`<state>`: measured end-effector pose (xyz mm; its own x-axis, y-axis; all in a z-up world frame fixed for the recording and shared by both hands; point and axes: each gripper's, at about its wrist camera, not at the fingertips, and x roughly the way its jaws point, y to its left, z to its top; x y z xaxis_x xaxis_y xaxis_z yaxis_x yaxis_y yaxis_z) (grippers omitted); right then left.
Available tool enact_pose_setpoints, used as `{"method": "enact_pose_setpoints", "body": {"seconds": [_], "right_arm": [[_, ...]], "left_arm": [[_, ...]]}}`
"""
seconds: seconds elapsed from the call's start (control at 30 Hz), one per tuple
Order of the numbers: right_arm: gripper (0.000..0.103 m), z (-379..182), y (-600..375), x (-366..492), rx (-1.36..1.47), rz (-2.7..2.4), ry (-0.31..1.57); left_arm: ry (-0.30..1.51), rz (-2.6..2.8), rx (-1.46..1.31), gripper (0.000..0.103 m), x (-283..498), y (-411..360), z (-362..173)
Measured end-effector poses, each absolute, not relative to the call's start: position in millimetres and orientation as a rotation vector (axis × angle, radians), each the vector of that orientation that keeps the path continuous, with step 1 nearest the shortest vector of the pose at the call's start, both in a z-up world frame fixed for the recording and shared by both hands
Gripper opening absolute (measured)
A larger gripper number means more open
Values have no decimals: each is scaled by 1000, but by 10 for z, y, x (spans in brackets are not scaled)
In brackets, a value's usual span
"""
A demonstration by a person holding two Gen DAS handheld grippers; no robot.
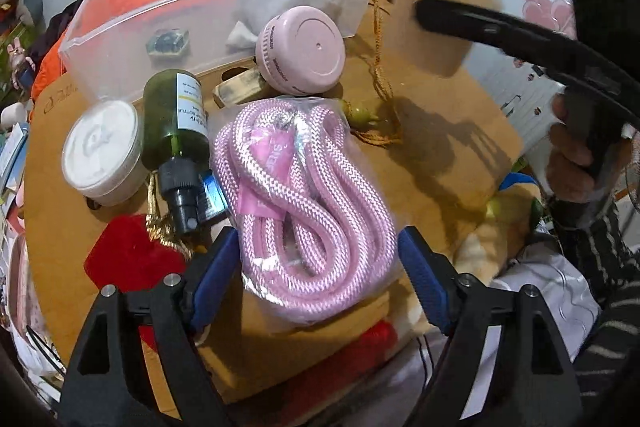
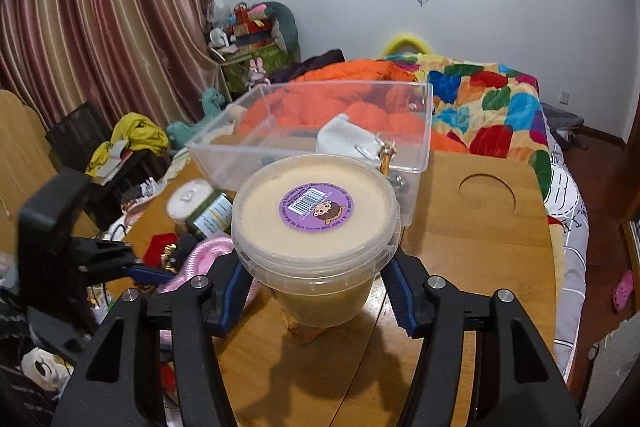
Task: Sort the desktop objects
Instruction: 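Grasp the bagged pink rope with the left tool while the right tool holds the tub, then lower the cream tub into the clear box with right tool while left carries rope bag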
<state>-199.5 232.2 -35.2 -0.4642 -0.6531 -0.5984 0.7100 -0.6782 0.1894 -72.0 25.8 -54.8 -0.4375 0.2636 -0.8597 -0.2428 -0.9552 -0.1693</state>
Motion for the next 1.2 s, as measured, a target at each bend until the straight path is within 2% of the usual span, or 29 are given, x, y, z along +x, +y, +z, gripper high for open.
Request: {"method": "enact_pose_setpoints", "body": {"seconds": [0.3, 0.5, 0.6, 0.63, 0.7, 0.77, 1.03, 1.1, 1.2], "right_arm": [[55, -423, 2445, -1914, 835, -2177, 109], [55, -481, 2546, -1903, 833, -2179, 79], [55, -509, 2582, -1880, 827, -2177, 75], [55, -521, 2598, -1874, 826, -2171, 70], [55, -542, 2632, -1872, 825, -2165, 65], [55, -566, 2654, -1866, 826, -2163, 67], [55, -605, 2663, -1883, 839, -2150, 66], [55, -583, 2650, -1882, 833, -2151, 70], [55, -533, 2614, -1876, 818, -2163, 89]], "left_arm": [[-49, 2464, -1510, 94, -999, 469, -629], [-75, 2539, -1544, 95, -1107, 604, -656], [-19, 2607, -1534, 94, -1127, 645, -666], [12, 2633, -1524, 93, -1118, 677, -680], [86, 2701, -1468, 79, -1054, 735, -696], [73, 2714, -1444, 68, -1011, 736, -673], [-55, 2734, -1389, 61, -834, 555, -554], [-88, 2743, -1352, 56, -818, 478, -445], [-131, 2742, -1299, 56, -914, 386, -303]]}}
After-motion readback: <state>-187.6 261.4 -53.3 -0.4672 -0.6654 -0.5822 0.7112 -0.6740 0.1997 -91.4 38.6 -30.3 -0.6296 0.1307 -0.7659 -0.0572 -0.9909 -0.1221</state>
